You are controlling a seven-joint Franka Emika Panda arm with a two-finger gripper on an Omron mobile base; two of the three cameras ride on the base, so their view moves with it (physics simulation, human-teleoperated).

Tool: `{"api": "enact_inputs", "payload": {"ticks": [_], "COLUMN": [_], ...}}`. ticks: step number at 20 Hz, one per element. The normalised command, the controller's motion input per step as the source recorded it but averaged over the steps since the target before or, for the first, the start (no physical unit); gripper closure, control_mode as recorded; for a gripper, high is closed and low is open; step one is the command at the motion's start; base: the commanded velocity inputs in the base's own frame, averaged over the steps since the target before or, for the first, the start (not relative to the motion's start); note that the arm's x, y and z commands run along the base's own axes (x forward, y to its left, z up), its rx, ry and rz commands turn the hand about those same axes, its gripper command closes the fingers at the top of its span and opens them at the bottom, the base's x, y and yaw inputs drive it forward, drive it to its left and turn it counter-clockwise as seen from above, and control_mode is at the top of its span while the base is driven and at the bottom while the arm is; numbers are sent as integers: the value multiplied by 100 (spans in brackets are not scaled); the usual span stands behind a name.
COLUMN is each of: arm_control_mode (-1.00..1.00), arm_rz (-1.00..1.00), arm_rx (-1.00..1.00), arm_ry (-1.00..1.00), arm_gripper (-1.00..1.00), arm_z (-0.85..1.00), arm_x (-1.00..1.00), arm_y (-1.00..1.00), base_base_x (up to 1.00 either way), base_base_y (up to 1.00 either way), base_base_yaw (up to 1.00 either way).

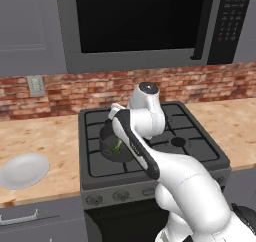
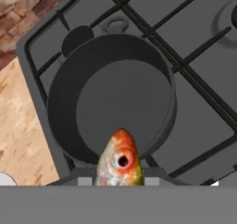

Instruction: Retrieve the frozen meat and place it in the pot on a burner. Then turn the burner on.

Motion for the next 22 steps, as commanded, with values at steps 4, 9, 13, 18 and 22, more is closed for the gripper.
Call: {"api": "enact_inputs", "payload": {"ticks": [4,9,13,18,22], "arm_control_mode": [-100,-100,-100,-100,-100], "arm_rz": [1,0,0,0,0], "arm_rx": [3,-6,-16,-16,-13], "arm_ry": [1,12,11,12,1], "arm_gripper": [100,100,100,100,100], "arm_z": [0,0,0,0,-5], "arm_x": [43,39,24,37,21], "arm_y": [-6,-2,-1,-4,0], "base_base_x": [0,0,0,0,0], "base_base_y": [0,0,0,0,0], "base_base_yaw": [0,0,0,0,0]}}
